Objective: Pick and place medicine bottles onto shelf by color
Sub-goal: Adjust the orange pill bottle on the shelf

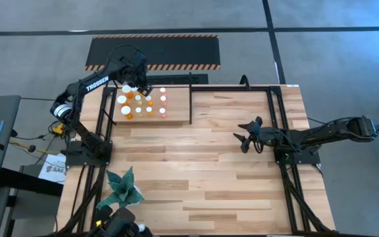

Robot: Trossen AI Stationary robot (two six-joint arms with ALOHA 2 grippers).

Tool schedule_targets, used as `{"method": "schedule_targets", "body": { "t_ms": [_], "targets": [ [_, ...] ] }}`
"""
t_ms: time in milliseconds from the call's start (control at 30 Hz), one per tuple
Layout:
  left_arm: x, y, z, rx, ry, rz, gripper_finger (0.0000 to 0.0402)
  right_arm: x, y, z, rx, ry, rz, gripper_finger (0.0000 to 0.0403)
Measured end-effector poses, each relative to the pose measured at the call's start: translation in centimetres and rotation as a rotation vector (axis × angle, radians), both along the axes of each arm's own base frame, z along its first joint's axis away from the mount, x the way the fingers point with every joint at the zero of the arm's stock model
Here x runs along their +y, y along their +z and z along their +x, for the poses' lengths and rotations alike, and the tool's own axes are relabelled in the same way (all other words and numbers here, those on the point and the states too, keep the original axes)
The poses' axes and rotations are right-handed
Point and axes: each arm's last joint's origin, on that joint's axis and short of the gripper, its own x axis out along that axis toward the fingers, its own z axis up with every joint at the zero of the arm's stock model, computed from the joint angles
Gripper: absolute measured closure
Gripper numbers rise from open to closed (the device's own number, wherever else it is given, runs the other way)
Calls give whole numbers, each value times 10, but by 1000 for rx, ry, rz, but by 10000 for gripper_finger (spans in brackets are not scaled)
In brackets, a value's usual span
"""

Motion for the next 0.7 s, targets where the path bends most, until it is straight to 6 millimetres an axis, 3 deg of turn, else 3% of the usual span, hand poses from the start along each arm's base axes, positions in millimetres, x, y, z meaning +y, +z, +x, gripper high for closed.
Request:
{"method": "schedule_targets", "body": {
  "t_ms": [167,367,700],
  "targets": [
    [0,-1,0,0,-3,3,189,0,0,0,0,0,0,132],
    [-2,-24,-1,13,1,-6,189,0,0,0,0,0,0,132],
    [-1,-38,-2,19,16,42,189,0,0,0,0,0,0,132]
  ]
}}
